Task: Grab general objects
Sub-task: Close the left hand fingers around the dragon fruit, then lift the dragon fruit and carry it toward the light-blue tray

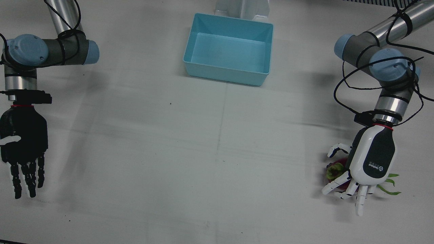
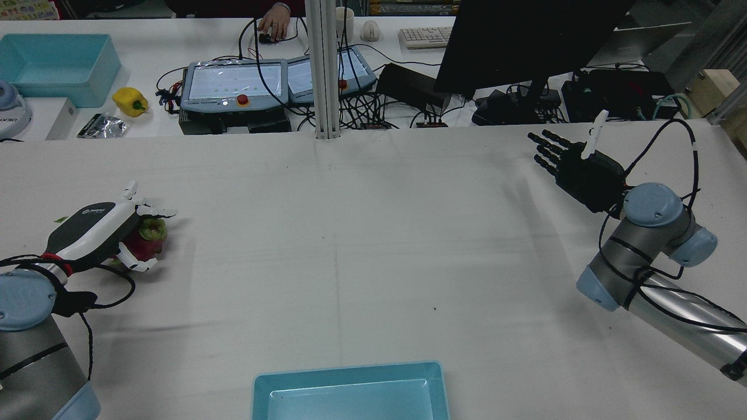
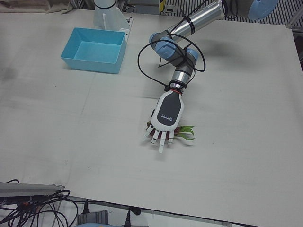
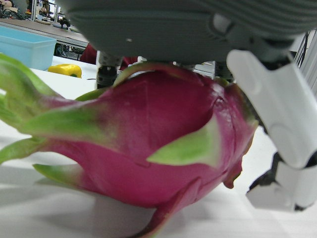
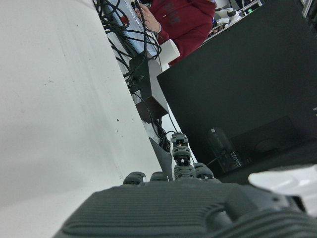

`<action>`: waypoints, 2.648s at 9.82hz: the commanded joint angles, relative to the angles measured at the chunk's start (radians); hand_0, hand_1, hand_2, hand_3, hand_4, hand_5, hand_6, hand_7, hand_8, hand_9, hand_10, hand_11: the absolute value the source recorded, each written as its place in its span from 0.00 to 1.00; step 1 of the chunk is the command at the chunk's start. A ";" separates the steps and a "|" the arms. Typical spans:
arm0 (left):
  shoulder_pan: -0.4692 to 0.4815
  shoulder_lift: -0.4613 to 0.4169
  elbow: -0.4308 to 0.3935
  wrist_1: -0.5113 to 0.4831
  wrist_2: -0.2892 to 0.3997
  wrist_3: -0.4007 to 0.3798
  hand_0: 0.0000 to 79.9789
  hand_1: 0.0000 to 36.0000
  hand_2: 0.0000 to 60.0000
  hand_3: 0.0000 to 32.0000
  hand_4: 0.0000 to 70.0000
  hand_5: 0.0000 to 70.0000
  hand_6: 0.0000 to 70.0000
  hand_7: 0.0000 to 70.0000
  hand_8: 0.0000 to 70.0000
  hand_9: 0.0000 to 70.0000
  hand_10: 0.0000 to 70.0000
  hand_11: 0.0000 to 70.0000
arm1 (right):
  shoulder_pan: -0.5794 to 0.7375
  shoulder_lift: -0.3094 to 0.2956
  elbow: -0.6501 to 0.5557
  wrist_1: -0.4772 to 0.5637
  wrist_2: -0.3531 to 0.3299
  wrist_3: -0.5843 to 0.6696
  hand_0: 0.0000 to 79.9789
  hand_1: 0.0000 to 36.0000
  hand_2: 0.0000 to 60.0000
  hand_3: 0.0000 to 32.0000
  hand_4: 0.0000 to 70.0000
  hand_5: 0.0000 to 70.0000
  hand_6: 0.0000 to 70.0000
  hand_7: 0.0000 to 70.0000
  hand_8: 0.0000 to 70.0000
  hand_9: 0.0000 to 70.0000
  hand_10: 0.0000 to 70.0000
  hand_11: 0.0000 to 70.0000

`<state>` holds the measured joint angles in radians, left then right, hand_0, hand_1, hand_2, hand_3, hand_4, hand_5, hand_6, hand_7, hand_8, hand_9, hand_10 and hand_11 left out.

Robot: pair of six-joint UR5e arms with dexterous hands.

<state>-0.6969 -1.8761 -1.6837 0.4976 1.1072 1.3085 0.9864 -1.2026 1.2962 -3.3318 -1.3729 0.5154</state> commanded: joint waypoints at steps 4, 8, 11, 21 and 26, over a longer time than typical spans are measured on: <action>0.017 -0.001 -0.010 0.013 -0.040 0.000 0.47 0.12 1.00 0.00 1.00 1.00 1.00 1.00 1.00 1.00 1.00 1.00 | 0.000 0.000 0.000 0.000 0.000 0.000 0.00 0.00 0.00 0.00 0.00 0.00 0.00 0.00 0.00 0.00 0.00 0.00; 0.020 0.014 -0.093 0.029 -0.093 0.000 0.42 0.00 1.00 0.00 1.00 1.00 1.00 1.00 1.00 1.00 1.00 1.00 | 0.000 0.000 0.000 0.000 0.000 0.000 0.00 0.00 0.00 0.00 0.00 0.00 0.00 0.00 0.00 0.00 0.00 0.00; 0.037 0.014 -0.168 0.026 -0.086 -0.002 0.42 0.00 0.90 0.00 1.00 1.00 1.00 1.00 1.00 1.00 1.00 1.00 | 0.000 0.000 0.000 0.000 0.000 0.000 0.00 0.00 0.00 0.00 0.00 0.00 0.00 0.00 0.00 0.00 0.00 0.00; 0.125 0.002 -0.387 -0.194 0.307 -0.046 0.53 0.00 1.00 0.00 1.00 1.00 1.00 1.00 1.00 1.00 1.00 1.00 | 0.000 0.000 0.000 0.000 0.000 0.000 0.00 0.00 0.00 0.00 0.00 0.00 0.00 0.00 0.00 0.00 0.00 0.00; 0.194 -0.020 -0.415 -0.323 0.370 -0.136 0.50 0.13 1.00 0.00 1.00 1.00 1.00 1.00 1.00 1.00 1.00 1.00 | 0.000 0.000 0.000 0.000 0.000 0.000 0.00 0.00 0.00 0.00 0.00 0.00 0.00 0.00 0.00 0.00 0.00 0.00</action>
<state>-0.5360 -1.8777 -2.0751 0.2087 1.4535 1.2059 0.9863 -1.2026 1.2962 -3.3318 -1.3729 0.5154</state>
